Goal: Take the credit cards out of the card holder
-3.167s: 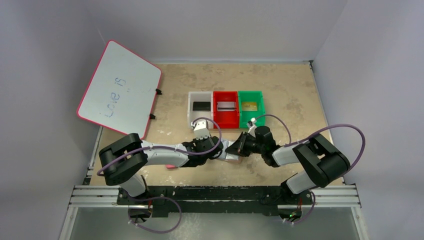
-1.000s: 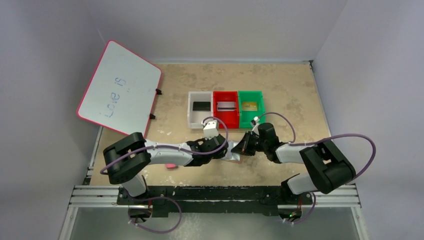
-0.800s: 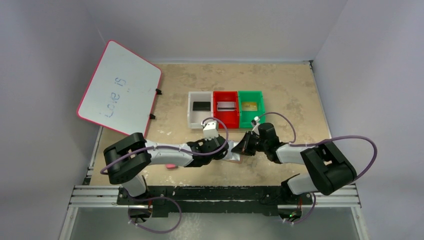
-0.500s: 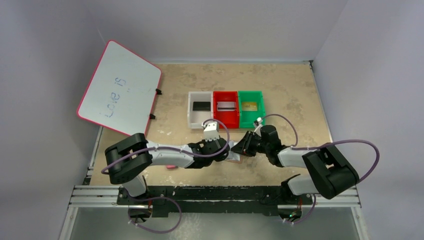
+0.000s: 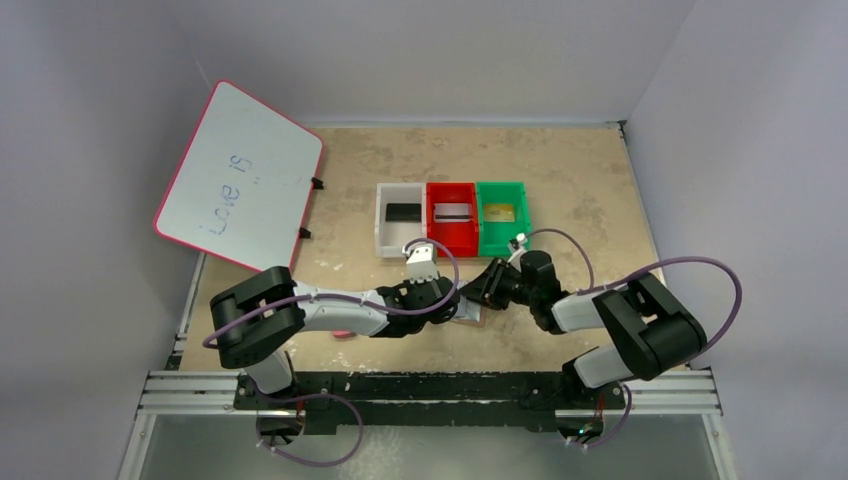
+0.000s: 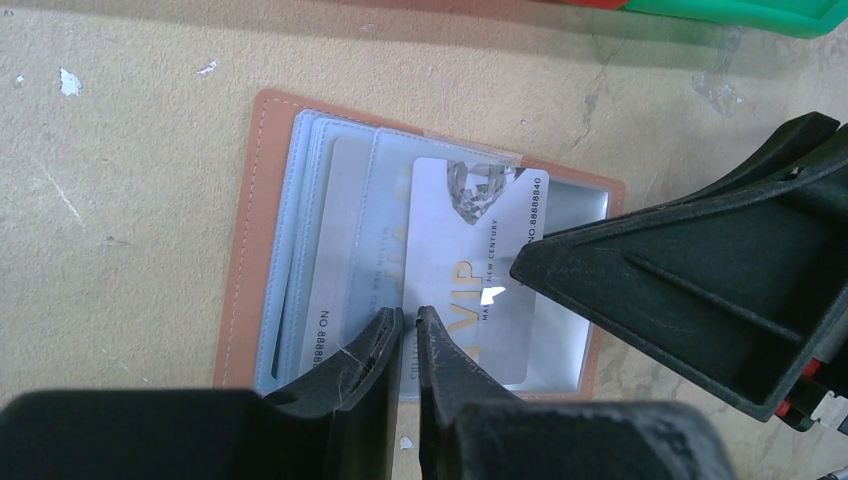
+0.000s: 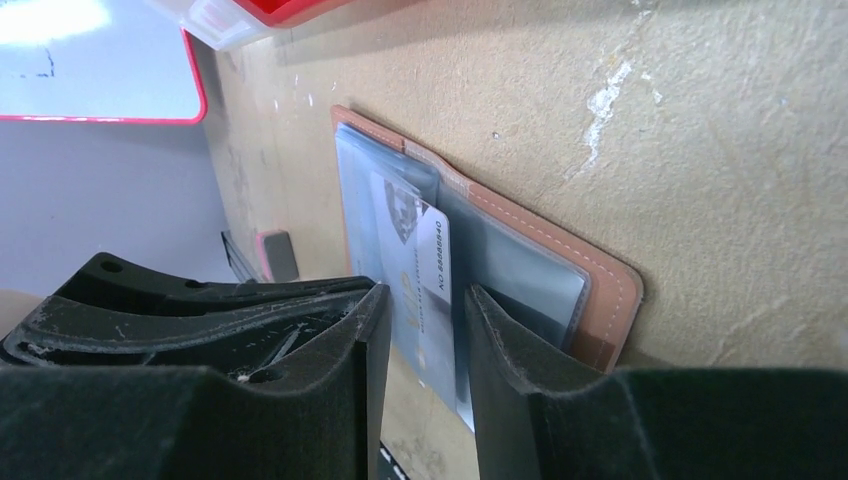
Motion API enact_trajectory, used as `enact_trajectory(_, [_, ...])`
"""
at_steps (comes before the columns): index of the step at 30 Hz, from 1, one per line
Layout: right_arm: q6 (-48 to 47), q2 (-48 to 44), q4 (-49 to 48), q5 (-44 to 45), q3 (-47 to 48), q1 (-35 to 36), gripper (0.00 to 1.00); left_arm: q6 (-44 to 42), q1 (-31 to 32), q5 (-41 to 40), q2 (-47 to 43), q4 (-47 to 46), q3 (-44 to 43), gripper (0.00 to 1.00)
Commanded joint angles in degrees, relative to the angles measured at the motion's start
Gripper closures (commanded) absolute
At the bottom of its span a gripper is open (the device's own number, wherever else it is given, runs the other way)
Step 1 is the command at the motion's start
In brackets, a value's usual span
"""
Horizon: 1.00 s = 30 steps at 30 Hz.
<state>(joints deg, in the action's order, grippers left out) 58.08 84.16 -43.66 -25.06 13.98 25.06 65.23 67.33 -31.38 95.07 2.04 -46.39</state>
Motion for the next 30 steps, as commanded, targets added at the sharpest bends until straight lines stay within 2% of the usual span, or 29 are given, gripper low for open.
enact_trajectory(1, [-0.3, -1.5, -0.4, 3.4, -1.6, -0.2, 0.65, 0.3, 0.4, 0.3, 1.3, 4.4, 0.3, 0.89])
enact_trajectory(4, [-0.8, -1.2, -1.1, 2.7, -2.0, -0.3, 0.7, 0.3, 0.4, 0.3, 1.3, 4.4, 0.2, 0.89])
enact_trajectory(10, [0.3, 1.1, -8.3, -1.8, -3.4, -0.3, 0.74, 0.4, 0.4, 0.2, 0.9, 4.4, 0.2, 0.89])
enact_trajectory(19, [0.4, 3.8, -13.3, -4.9, -3.3, -0.3, 0.79, 0.8, 0.4, 0.2, 1.0, 4.4, 0.2, 0.89])
enact_trajectory(22, [0.2, 4.3, -12.8, -4.6, -3.2, -0.2, 0.82, 0.6, 0.4, 0.0, 0.9, 4.4, 0.0, 0.89])
enact_trajectory(27, [0.0, 3.1, -8.6, -4.2, -3.6, -0.3, 0.99, 0.7, 0.4, -0.3, 0.7, 4.9, -0.1, 0.89])
enact_trajectory(30, [-1.3, 0.7, -3.5, -1.8, -3.1, -0.3, 1.0, 0.7, 0.4, -0.4, 0.4, 5.2, -0.1, 0.89])
